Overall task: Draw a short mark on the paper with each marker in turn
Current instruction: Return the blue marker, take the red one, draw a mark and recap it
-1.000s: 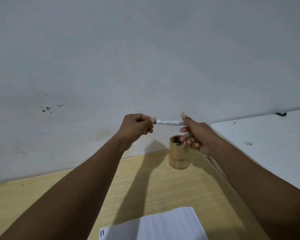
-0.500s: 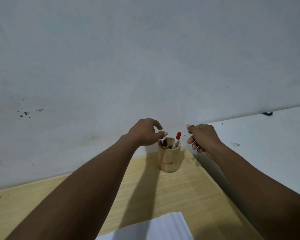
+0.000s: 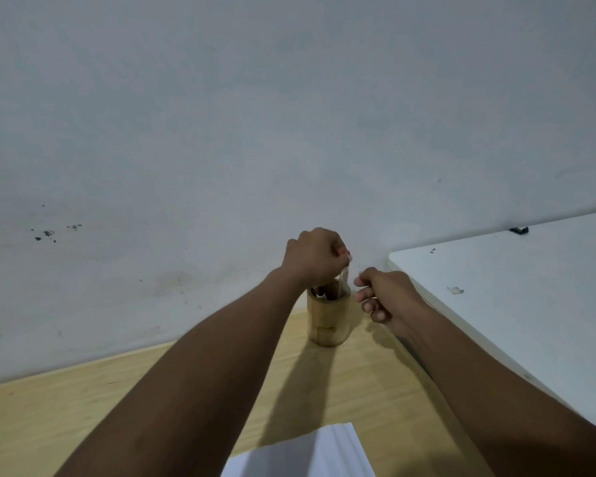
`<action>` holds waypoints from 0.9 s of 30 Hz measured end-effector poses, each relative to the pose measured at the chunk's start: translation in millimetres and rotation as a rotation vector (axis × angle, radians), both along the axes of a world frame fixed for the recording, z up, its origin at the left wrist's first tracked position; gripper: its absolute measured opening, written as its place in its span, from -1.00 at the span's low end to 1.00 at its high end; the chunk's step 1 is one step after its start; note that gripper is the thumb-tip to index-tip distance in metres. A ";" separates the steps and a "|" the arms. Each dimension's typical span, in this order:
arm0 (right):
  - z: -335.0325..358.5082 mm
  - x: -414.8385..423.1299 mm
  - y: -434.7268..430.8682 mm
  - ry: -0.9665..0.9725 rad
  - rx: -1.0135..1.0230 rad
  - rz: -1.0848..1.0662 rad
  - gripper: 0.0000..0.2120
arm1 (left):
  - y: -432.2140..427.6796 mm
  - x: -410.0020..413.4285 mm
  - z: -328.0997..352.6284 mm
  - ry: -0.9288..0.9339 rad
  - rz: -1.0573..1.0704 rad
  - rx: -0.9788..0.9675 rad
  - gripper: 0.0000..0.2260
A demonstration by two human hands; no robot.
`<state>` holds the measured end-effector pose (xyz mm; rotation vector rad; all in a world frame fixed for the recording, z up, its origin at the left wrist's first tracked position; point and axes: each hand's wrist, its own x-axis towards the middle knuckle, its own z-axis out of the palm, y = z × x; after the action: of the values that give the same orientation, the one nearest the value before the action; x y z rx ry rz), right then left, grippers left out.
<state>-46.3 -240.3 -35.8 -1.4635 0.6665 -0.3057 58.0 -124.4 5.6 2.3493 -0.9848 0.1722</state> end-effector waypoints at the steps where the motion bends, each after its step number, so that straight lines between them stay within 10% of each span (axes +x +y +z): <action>1: 3.7 -1.6 7.0 0.000 0.051 0.049 -0.76 | 7.1 -2.3 7.0 0.052 -0.007 -0.105 -0.85; 7: 20.3 -3.1 74.2 -0.190 0.531 0.333 -0.32 | 69.8 -32.2 46.5 0.144 0.016 -0.495 -0.92; 12: 22.8 4.0 138.1 -0.415 0.838 0.238 -0.62 | 142.6 -47.7 37.8 0.151 0.039 -0.493 -0.90; 27: -25.2 -16.3 221.1 -0.406 0.540 0.352 -0.83 | 303.2 -88.7 -79.0 0.555 0.333 -0.952 -0.84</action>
<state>-62.7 -19.2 -61.1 -0.9345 0.1336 -0.1253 -30.7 178.7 -73.3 1.5068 -0.1455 0.0770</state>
